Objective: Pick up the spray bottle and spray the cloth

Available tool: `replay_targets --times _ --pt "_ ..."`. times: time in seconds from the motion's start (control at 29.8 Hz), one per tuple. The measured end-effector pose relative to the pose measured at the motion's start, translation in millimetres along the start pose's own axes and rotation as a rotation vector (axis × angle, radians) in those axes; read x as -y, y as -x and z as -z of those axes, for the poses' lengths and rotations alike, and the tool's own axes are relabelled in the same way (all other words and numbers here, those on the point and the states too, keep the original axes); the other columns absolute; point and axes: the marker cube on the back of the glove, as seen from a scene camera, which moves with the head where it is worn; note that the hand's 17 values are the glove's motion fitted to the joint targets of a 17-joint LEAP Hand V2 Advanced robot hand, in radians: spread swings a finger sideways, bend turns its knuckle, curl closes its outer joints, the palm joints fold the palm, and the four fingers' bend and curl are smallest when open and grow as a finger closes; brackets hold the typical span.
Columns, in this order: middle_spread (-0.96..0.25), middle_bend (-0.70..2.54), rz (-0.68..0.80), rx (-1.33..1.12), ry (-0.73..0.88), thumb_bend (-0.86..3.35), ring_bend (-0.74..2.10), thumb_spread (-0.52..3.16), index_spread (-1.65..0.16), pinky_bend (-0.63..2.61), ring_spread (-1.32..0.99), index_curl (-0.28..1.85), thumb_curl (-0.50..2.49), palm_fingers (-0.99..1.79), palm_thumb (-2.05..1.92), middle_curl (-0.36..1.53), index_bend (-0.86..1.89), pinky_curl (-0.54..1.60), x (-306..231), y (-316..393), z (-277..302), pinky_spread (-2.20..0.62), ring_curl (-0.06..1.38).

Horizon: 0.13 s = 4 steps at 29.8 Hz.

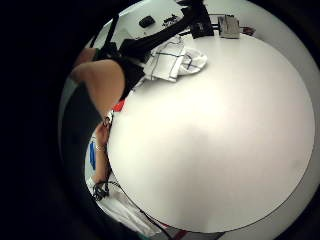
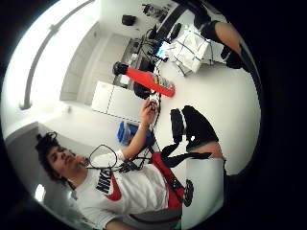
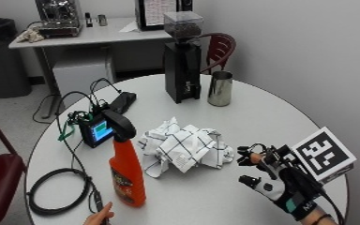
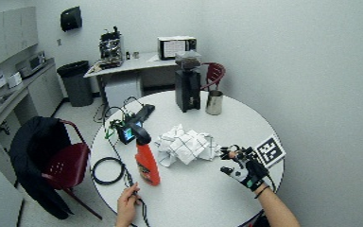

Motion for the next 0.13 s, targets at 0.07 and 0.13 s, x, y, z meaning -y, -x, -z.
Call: replay_targets --times 0.07,0.13 --pt "-0.08 0.43 0.01 -0.013 0.0 -0.02 0.47 1.08 -0.35 0.19 -0.06 0.23 0.48 0.82 0.81 0.41 0.11 0.35 -1.5 -1.2 1.6 0.25 0.37" --pt "-0.08 0.43 0.022 -0.017 0.0 -0.02 0.46 1.08 -0.35 0.19 -0.05 0.23 0.48 0.82 0.81 0.41 0.11 0.35 -1.7 -2.3 1.9 0.25 0.37"
